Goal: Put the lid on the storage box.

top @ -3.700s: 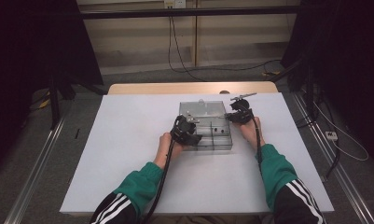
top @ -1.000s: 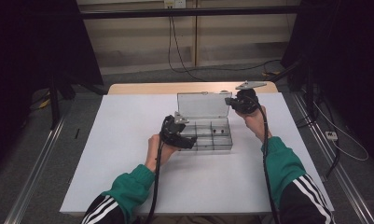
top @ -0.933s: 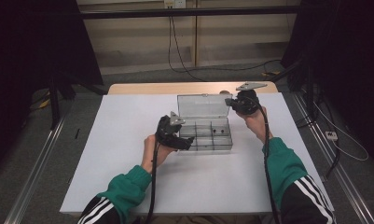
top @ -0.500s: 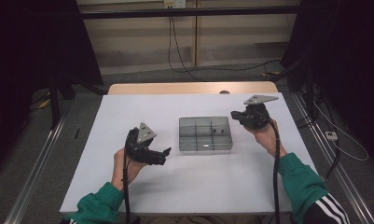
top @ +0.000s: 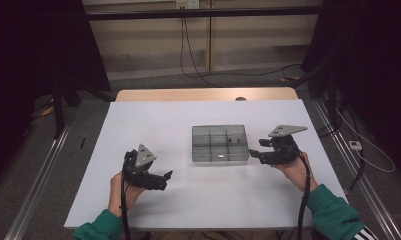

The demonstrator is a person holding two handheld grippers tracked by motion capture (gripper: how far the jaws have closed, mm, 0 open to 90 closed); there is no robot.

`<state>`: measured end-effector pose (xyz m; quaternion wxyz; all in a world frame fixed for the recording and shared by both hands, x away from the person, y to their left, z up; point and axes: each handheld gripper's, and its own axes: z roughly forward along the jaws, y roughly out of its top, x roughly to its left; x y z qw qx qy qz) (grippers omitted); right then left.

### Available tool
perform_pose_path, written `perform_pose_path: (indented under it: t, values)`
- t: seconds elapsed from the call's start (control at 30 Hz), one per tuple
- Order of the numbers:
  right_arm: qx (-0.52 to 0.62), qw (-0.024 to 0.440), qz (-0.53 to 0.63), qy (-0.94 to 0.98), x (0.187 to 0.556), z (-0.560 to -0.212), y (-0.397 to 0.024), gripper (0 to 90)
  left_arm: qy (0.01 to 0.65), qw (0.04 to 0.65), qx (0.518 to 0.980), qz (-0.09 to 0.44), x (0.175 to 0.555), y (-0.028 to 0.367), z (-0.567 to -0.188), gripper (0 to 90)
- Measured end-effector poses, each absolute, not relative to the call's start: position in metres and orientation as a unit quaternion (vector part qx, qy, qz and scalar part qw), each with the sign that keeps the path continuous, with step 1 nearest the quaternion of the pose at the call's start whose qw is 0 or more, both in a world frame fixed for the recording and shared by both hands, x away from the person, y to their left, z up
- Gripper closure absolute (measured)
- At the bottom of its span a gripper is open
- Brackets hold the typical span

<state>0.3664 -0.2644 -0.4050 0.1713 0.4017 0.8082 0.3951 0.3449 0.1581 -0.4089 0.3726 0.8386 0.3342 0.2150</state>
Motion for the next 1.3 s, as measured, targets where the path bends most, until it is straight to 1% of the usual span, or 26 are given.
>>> perform_pose_path:
  t: [0.07, 0.2, 0.43, 0.57, 0.63, 0.93, 1.3]
  values:
    - [0.398, 0.168, 0.392, 0.812, 0.360, -0.407, -0.264, 27.6, 0.333, 0.372, 0.840, 0.213, 0.342, 0.159, -0.411, 0.0]
    - [0.392, 0.162, 0.394, 0.815, 0.349, -0.412, -0.262, 18.3, 0.328, 0.381, 0.839, 0.210, 0.335, 0.162, -0.412, 0.0]
    - [0.383, 0.163, 0.394, 0.820, 0.332, -0.414, -0.259, 6.6, 0.333, 0.385, 0.836, 0.205, 0.325, 0.171, -0.416, 0.0]
    - [0.375, 0.180, 0.389, 0.822, 0.321, -0.418, -0.259, 1.7, 0.336, 0.392, 0.833, 0.200, 0.321, 0.176, -0.415, 0.0]
    - [0.374, 0.180, 0.386, 0.824, 0.318, -0.419, -0.260, 0.0, 0.337, 0.390, 0.833, 0.200, 0.318, 0.177, -0.416, 0.0]
    - [0.367, 0.175, 0.393, 0.825, 0.300, -0.420, -0.264, 0.0, 0.344, 0.380, 0.838, 0.189, 0.310, 0.187, -0.422, 0.0]
    - [0.363, 0.173, 0.393, 0.827, 0.293, -0.420, -0.269, 0.0, 0.350, 0.369, 0.842, 0.179, 0.308, 0.191, -0.425, 0.0]
